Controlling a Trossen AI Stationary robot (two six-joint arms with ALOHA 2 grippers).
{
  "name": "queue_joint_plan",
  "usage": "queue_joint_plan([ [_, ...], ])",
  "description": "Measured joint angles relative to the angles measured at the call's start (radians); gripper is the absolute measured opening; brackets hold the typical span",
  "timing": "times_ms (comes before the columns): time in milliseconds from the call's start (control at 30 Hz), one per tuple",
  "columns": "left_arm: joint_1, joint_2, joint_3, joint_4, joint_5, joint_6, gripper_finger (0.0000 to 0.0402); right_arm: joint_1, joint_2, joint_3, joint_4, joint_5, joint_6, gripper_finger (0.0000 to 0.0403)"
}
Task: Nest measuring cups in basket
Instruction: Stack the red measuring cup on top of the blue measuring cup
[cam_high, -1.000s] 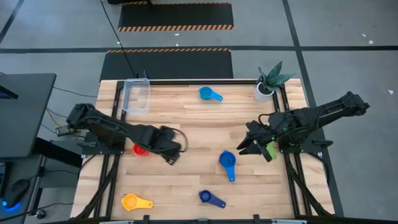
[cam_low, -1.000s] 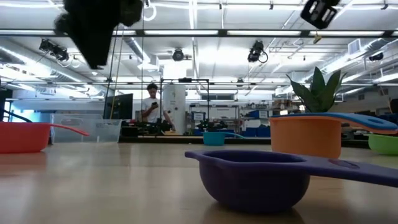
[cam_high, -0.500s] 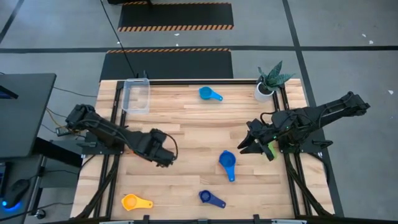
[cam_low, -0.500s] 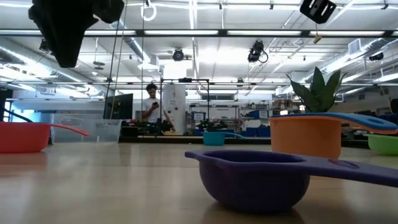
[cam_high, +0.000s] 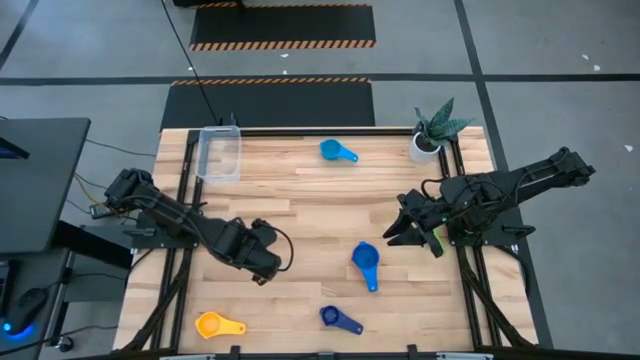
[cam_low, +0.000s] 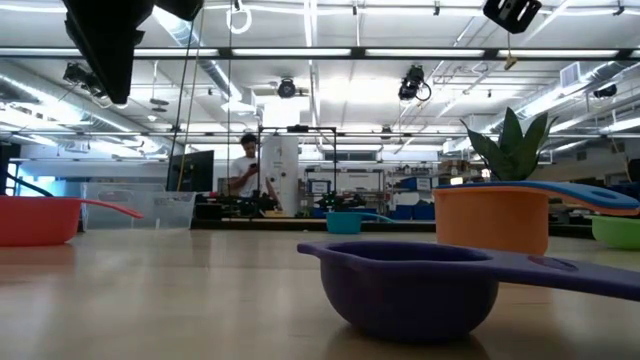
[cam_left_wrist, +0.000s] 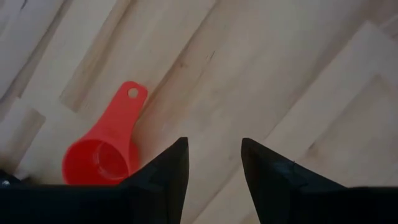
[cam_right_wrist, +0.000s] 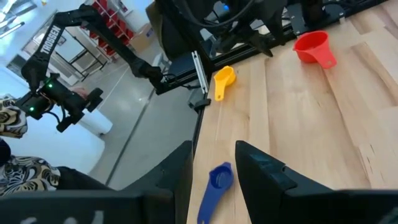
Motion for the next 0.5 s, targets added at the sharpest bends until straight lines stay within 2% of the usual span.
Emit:
queue_joint_plan([
  [233,0.003,0.0,0.0,-0.01,-0.001,-0.054,0.0155,0.0,0.0,0.0,0.0,0.0,0.005,0.0128],
  [367,0.013,0.0,0.0,-0.145,-0.004,-0.268,0.0155,0.0,0.0,0.0,0.0,0.0,0.008,0.0128],
  [500,0.026,-0.002,-0.041,-0.218,0.068,-0.466,0.0155,0.0,0.0,0.0,0.0,0.0,0.008,0.0128],
])
